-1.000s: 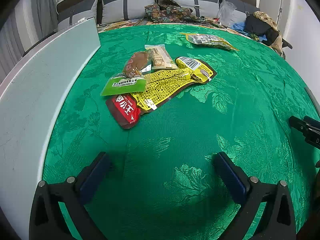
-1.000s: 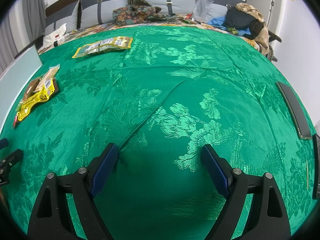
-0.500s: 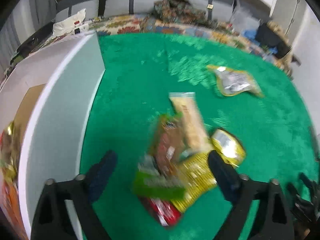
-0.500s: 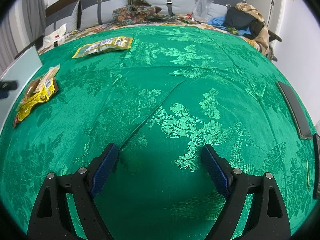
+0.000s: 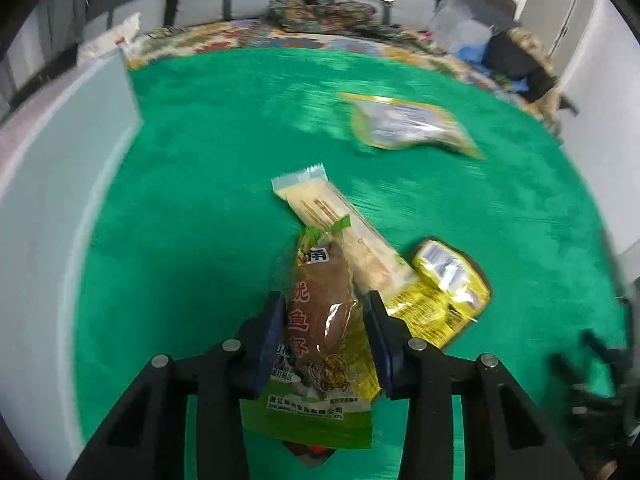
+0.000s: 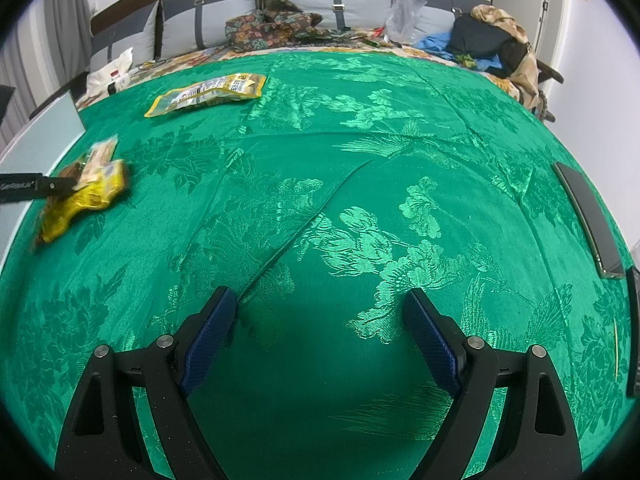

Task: Organize snacks
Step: 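Move the left tool down toward the remaining snack pile, then position the left tool over the brown fish-snack bag while the right tool reaches the yellow spicy strip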

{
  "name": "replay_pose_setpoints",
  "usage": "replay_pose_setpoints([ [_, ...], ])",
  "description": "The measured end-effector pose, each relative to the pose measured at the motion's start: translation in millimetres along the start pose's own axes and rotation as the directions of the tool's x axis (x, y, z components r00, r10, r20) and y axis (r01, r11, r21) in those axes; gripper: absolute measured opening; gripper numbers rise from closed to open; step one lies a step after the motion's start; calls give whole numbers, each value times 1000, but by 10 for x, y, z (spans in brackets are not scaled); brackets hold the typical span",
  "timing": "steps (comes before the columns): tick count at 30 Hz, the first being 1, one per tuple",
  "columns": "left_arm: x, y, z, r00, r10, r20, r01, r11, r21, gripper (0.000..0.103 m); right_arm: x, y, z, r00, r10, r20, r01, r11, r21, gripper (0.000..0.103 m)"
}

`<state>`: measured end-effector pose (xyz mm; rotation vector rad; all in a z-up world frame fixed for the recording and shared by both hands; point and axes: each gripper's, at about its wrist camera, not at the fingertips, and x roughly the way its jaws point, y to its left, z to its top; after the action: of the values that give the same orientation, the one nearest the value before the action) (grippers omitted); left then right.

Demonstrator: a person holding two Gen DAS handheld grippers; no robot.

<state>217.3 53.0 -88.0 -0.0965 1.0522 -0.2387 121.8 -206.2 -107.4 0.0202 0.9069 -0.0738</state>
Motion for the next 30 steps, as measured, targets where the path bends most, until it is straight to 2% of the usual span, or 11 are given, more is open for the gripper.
replay_pose_setpoints([
  [4, -153, -169, -112, 1000, -4, 30, 5, 1000, -31, 36, 2, 0, 0, 1000, 0, 0, 0, 1000, 0, 89],
  [7, -396, -47, -168, 996, 60, 62, -59, 998, -15, 25, 3, 0, 1, 1000, 0, 0, 0, 1000, 0, 89],
  [10, -582, 118, -258, 978, 192, 82, -194, 981, 13, 12, 4, 0, 1, 1000, 0, 0, 0, 1000, 0, 89],
  [12, -611, 252, -347, 969, 234, 82, -235, 972, 3, 12, 4, 2, 1, 1000, 0, 0, 0, 1000, 0, 89],
  [14, -596, 359, -444, 961, 260, 94, -262, 965, 5, 16, 6, 1, 1, 1000, 0, 0, 0, 1000, 0, 89],
  [16, -540, 413, -514, 966, 242, 88, -243, 970, 0, 27, 6, 0, 1, 1000, 0, 0, 0, 1000, 0, 89],
  [18, -474, 454, -551, 983, 173, 61, -172, 985, -20, 47, 7, 1, 1, 1000, 0, 0, 0, 1000, 0, 89],
  [20, -409, 494, -588, 994, 100, 36, -98, 994, -45, 75, 8, 0, 2, 1000, 0, 0, 0, 1000, 0, 89],
  [25, -461, 749, -709, 992, 120, 32, -113, 982, -154, 83, 9, 2, 3, 1000, 1, 0, -1, 1000, 1, 89],
  [28, -496, 857, -752, 993, 120, 22, -115, 980, -165, 84, 11, 1, 3, 1000, 0, 0, 0, 1000, 0, 89],
  [30, -500, 869, -766, 996, 86, 25, -81, 984, -157, 84, 11, 2, 3, 1000, 0, 0, 0, 1000, 0, 89],
])
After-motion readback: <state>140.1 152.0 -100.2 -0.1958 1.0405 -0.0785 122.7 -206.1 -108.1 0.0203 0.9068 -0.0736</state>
